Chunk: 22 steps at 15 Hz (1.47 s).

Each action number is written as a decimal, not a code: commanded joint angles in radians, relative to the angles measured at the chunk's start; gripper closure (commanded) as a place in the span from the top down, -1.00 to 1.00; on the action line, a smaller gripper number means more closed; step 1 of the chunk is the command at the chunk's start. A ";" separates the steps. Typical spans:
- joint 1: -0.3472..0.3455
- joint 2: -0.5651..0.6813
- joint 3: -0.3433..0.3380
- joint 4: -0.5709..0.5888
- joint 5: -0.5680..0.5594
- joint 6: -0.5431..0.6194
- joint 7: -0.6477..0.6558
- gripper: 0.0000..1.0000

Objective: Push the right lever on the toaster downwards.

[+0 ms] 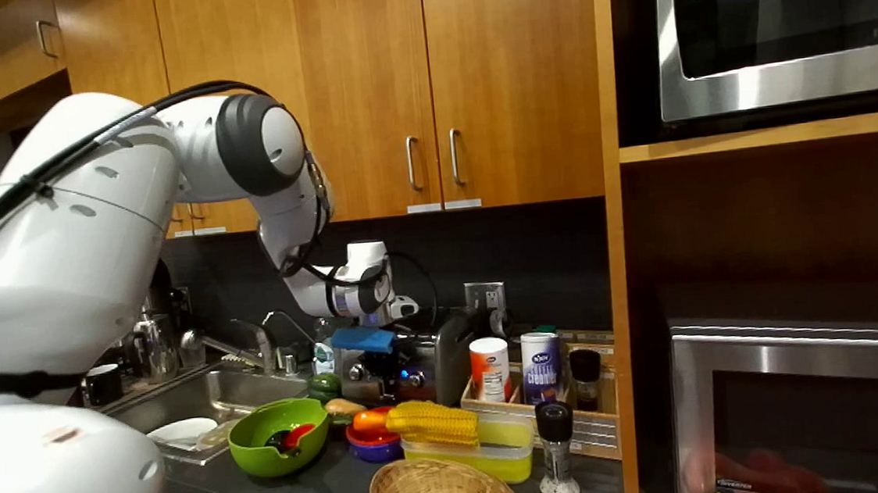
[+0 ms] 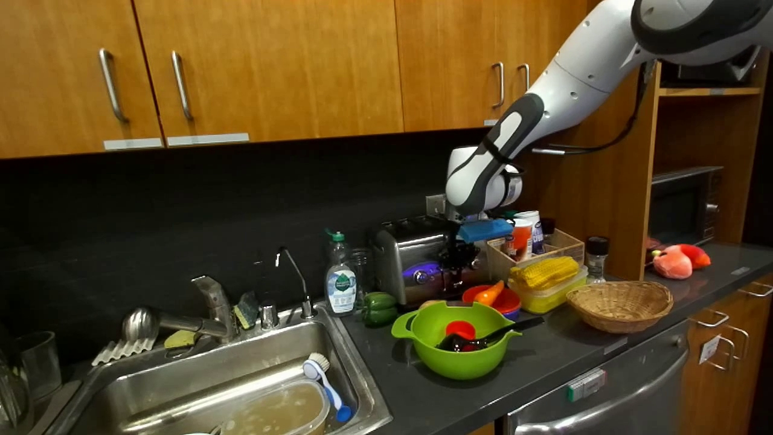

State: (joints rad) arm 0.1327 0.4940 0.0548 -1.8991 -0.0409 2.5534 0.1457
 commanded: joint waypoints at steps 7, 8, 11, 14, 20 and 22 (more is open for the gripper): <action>0.047 -0.077 -0.039 -0.202 -0.088 0.180 0.013 -1.00; 0.049 -0.088 -0.039 -0.212 -0.091 0.184 0.011 -1.00; 0.053 -0.127 -0.025 -0.253 -0.090 0.186 0.001 -1.00; 0.071 -0.167 -0.013 -0.303 -0.096 0.173 -0.006 -1.00; 0.132 -0.288 -0.021 -0.362 -0.235 0.102 0.012 -1.00; 0.135 -0.330 -0.021 -0.370 -0.302 0.077 0.024 -1.00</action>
State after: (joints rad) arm 0.2510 0.2567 0.0436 -2.2240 -0.2583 2.6748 0.1472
